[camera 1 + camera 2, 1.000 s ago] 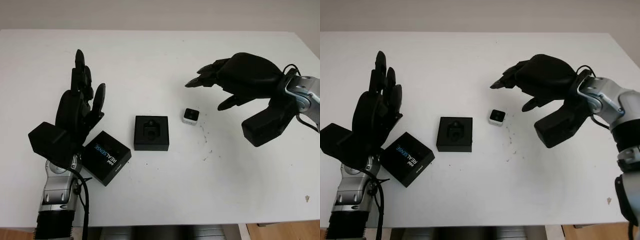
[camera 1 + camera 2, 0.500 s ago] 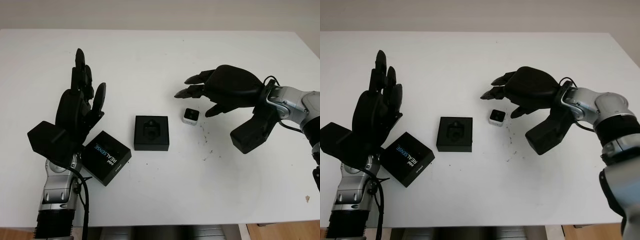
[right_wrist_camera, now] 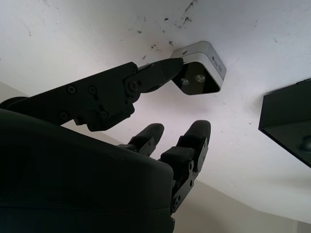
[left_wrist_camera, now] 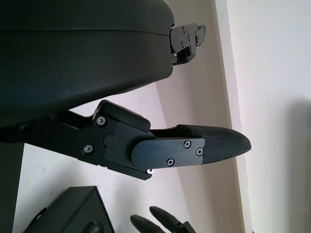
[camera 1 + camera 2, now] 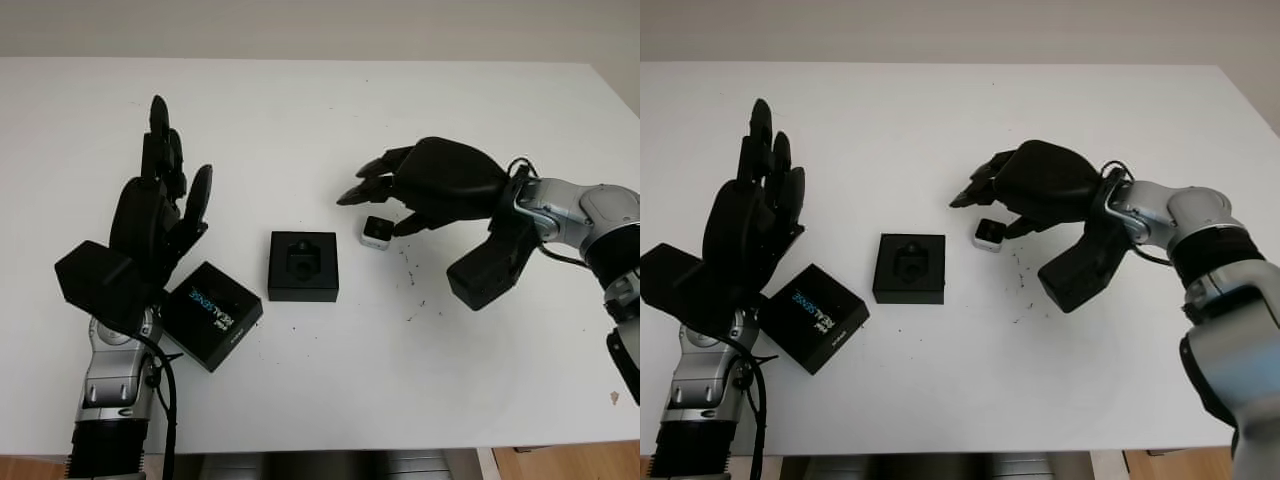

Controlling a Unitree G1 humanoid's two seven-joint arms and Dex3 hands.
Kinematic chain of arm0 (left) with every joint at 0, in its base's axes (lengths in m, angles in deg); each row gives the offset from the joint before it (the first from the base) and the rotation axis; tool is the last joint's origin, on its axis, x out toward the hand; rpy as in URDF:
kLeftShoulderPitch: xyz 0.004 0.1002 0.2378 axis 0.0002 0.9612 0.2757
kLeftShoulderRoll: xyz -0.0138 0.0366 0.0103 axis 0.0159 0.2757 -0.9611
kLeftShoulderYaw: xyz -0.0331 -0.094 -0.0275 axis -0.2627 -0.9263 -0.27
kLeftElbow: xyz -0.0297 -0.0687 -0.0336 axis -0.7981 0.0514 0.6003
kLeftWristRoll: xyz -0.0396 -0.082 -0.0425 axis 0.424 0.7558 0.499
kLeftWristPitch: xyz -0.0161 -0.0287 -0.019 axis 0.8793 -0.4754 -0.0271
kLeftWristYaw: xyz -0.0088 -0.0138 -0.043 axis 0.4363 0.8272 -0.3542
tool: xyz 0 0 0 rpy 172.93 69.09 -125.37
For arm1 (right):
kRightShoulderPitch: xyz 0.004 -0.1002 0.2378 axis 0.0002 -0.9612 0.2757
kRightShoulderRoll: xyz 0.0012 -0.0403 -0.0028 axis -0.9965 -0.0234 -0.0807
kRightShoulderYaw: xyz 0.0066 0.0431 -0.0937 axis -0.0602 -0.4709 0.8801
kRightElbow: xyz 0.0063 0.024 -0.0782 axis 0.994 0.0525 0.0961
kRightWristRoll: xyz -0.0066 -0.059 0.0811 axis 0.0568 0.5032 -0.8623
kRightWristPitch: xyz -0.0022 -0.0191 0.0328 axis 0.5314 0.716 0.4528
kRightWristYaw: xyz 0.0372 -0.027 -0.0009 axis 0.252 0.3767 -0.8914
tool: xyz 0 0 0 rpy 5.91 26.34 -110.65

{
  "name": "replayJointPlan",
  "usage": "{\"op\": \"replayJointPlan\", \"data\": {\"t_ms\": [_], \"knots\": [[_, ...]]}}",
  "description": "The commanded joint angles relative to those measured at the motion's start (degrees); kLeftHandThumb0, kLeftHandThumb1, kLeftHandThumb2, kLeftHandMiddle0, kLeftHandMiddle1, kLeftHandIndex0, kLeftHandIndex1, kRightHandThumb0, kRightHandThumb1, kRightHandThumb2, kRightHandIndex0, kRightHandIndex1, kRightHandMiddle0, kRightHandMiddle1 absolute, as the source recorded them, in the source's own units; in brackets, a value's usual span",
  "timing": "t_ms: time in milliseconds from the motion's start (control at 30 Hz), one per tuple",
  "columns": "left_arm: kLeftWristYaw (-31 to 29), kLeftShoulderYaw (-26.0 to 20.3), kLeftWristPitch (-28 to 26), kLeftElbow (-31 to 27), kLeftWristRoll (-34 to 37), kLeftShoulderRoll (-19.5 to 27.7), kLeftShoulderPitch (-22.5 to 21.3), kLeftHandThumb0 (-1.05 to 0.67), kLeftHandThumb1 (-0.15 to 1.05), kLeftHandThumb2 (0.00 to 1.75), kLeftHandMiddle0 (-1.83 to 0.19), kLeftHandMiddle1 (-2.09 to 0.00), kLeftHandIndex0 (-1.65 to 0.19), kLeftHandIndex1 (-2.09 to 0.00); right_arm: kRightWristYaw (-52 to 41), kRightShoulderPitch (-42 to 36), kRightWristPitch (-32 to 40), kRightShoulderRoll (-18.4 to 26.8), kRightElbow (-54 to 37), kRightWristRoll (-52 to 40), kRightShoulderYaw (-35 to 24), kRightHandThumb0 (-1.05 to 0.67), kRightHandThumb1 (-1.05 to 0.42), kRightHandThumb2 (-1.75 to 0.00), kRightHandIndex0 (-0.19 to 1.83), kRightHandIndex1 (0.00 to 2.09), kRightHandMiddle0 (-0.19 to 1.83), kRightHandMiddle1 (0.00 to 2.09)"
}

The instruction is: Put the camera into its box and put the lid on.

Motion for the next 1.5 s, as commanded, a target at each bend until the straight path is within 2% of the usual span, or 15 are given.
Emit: {"op": "replayJointPlan", "data": {"t_ms": [0,300,633,1033,1267,1467], "knots": [[0.17,0.01,0.17,-1.18,-0.11,0.12,0.50,-0.81,1.05,0.48,0.19,-0.03,0.18,-0.02,0.58,0.43,-0.49,0.02,0.35,-0.16,0.49,-0.28,-0.85,-0.05,0.28,0.75,0.36,0.62],[0.13,0.04,0.21,-1.28,-0.05,0.17,0.53,-0.81,1.05,0.48,0.19,-0.02,0.19,-0.03,2.20,-0.20,-1.33,0.52,0.86,0.36,1.51,-0.25,-0.83,-0.05,0.35,0.76,0.42,0.63],[-0.23,0.00,-0.16,-1.49,0.27,0.30,0.72,-0.81,1.05,0.48,0.19,-0.02,0.19,-0.04,2.33,-0.26,-1.55,1.09,0.38,1.26,2.73,-0.26,-0.86,-0.06,0.33,0.70,0.39,0.59],[-0.06,0.29,0.00,-1.32,-0.21,0.18,0.67,-0.82,1.05,0.48,0.19,-0.02,0.19,-0.02,-1.19,0.86,2.88,2.78,-3.31,2.92,2.72,-0.40,-0.84,-0.06,0.24,0.30,0.21,0.21],[-0.43,0.18,0.40,-0.60,0.19,0.27,0.45,-0.82,1.05,0.46,0.19,-0.01,0.19,0.00,-1.12,1.62,5.41,4.22,-5.30,3.04,1.58,-0.52,-0.80,-0.04,0.24,0.20,0.17,0.15],[-0.48,0.38,1.17,-0.13,-0.02,0.14,0.31,-0.80,1.05,0.48,0.19,-0.02,0.19,-0.01,0.37,1.61,5.94,4.30,-5.35,3.89,2.06,-0.51,-0.80,-0.05,0.29,0.19,0.26,0.18]]}}
